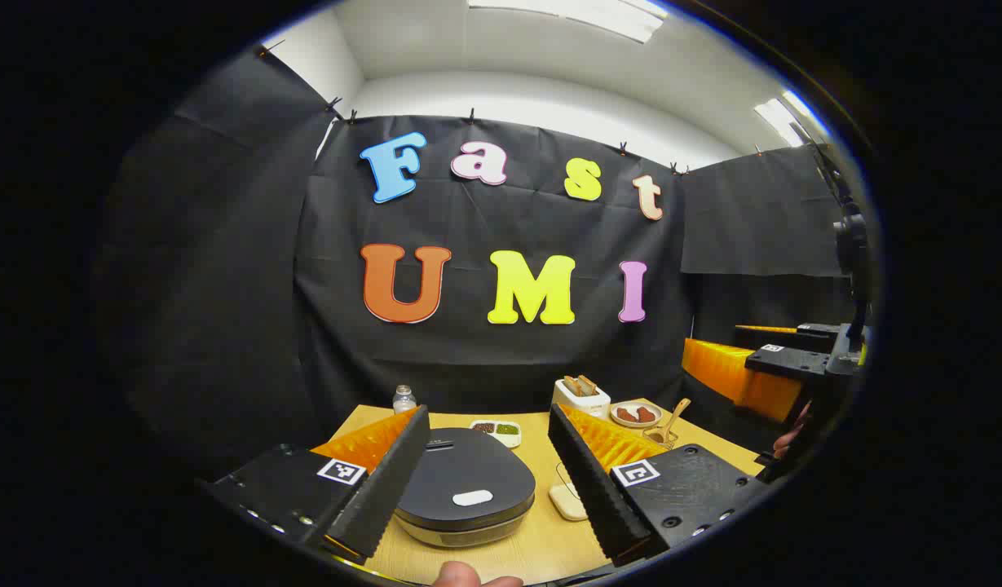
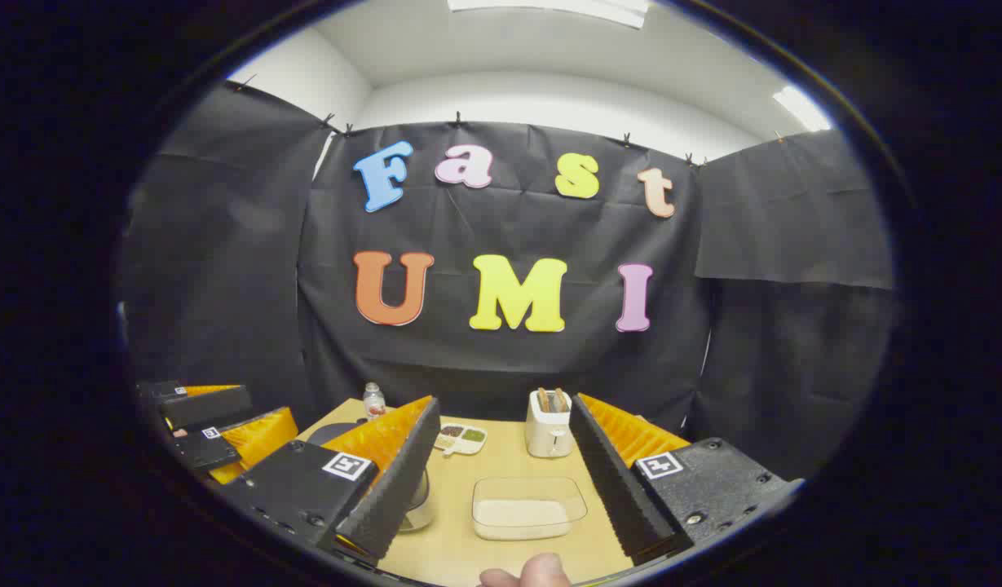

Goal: Close the left gripper, press the button to open the rice cooker; take a wooden spoon from the chopstick holder with the right hand, scoop a spoonful of rice and pour it into the rice cooker, then put the wooden spoon back into the chopstick holder.

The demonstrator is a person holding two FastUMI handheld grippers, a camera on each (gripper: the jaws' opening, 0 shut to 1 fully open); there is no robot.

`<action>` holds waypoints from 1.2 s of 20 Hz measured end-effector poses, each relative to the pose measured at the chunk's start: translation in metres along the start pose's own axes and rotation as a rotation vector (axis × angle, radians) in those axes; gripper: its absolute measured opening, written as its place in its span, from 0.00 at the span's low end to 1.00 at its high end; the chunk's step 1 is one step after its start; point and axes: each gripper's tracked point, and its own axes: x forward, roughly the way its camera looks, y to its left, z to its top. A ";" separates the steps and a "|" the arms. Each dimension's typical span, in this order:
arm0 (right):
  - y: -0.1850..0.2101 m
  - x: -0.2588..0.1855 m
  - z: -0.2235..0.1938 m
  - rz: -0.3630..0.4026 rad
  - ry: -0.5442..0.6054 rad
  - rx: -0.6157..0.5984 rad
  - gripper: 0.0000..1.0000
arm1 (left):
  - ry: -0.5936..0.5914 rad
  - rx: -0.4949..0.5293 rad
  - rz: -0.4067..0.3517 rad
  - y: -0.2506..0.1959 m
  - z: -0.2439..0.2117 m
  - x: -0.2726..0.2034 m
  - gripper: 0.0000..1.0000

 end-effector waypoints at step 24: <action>-0.035 -0.001 -0.022 0.002 -0.012 0.026 1.00 | 0.050 0.032 0.140 0.009 -0.014 -0.024 0.94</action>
